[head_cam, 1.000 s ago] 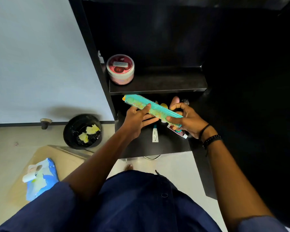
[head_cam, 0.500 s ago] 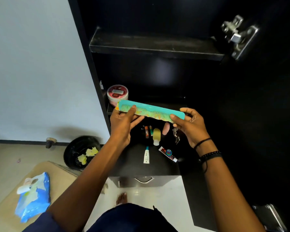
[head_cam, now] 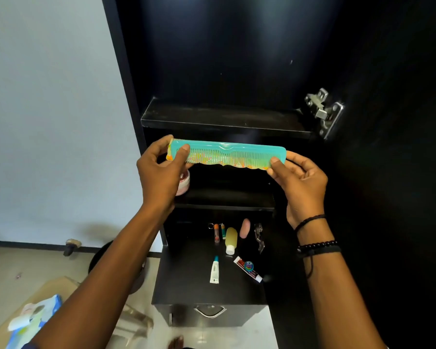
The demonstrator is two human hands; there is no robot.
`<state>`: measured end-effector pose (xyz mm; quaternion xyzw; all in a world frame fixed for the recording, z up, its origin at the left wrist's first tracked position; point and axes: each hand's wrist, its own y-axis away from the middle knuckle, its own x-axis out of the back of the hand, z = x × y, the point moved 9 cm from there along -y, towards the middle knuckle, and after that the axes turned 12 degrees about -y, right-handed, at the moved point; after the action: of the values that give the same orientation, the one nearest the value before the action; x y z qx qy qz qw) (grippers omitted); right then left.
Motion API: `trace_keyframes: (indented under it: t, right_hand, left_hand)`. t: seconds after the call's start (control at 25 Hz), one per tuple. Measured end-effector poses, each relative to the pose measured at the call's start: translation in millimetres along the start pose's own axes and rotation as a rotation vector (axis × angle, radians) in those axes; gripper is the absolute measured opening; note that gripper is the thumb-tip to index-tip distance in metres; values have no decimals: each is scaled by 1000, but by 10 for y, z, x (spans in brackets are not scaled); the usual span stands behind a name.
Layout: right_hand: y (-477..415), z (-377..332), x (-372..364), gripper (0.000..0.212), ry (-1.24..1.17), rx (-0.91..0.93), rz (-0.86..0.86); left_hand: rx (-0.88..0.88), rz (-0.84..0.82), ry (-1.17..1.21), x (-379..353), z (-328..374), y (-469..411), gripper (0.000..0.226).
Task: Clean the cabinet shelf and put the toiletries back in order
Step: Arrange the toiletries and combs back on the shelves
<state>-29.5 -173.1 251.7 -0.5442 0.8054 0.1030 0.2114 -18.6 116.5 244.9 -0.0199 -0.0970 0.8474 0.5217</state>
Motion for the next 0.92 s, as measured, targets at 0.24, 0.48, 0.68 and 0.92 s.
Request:
trace_keyframes:
  t: [0.24, 0.48, 0.68, 0.92]
  right_hand:
    - [-261, -421, -257, 31, 8, 143, 48]
    - [-943, -521, -536, 28, 353, 222, 58]
    - [-1194, -518, -743, 40, 732, 273, 36]
    - [-1138, -488, -767, 37, 904, 345, 59]
  left_hand:
    - [-218, 53, -170, -39, 597, -297, 49]
    - [-357, 13, -541, -316, 967, -839, 49]
    - [-393, -36, -751, -501, 921, -1132, 50]
    - [-436, -2, -855, -561, 792, -1104, 41]
